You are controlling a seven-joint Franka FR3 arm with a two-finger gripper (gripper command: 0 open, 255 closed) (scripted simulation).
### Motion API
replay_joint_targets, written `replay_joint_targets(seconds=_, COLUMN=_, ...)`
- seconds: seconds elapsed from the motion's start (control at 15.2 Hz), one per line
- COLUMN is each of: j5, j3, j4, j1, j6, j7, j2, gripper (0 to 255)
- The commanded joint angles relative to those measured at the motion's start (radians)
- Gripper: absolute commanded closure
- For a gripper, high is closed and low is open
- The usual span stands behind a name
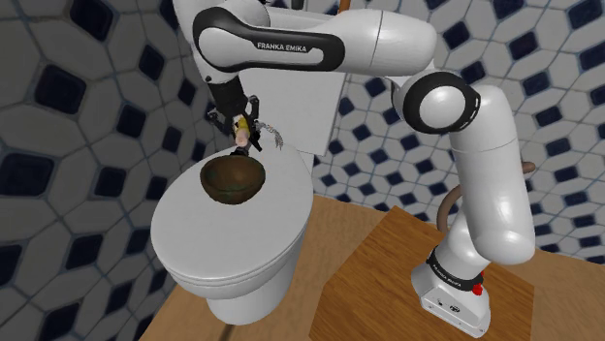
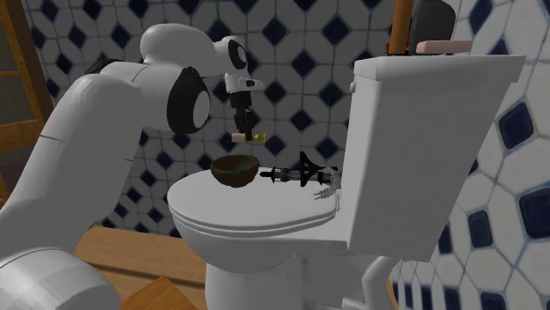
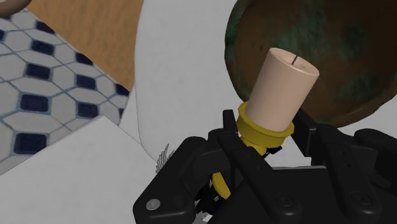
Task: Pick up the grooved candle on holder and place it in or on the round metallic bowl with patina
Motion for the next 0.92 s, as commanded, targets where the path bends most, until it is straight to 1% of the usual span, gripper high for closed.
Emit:
replay_joint_targets(seconds=0.0, j5=-0.011, j3=0.002, j4=0.090, j1=0.051, j6=-0.045, j7=0.028, j2=0.051, gripper=255)
replay_joint_targets(seconds=0.07, j5=-0.017, j3=0.002, j4=0.141, j1=0.079, j6=-0.069, j7=0.041, j2=0.079, gripper=255)
replay_joint_targets(seconds=0.13, j5=-0.021, j3=0.001, j4=0.173, j1=0.095, j6=-0.084, j7=0.047, j2=0.098, gripper=255)
replay_joint_targets(seconds=0.46, j5=-0.009, j3=0.008, j4=0.034, j1=0.065, j6=0.009, j7=0.070, j2=0.058, gripper=255)
replay_joint_targets(seconds=0.86, j5=-0.003, j3=0.012, j4=-0.084, j1=0.042, j6=0.102, j7=0.091, j2=0.037, gripper=255)
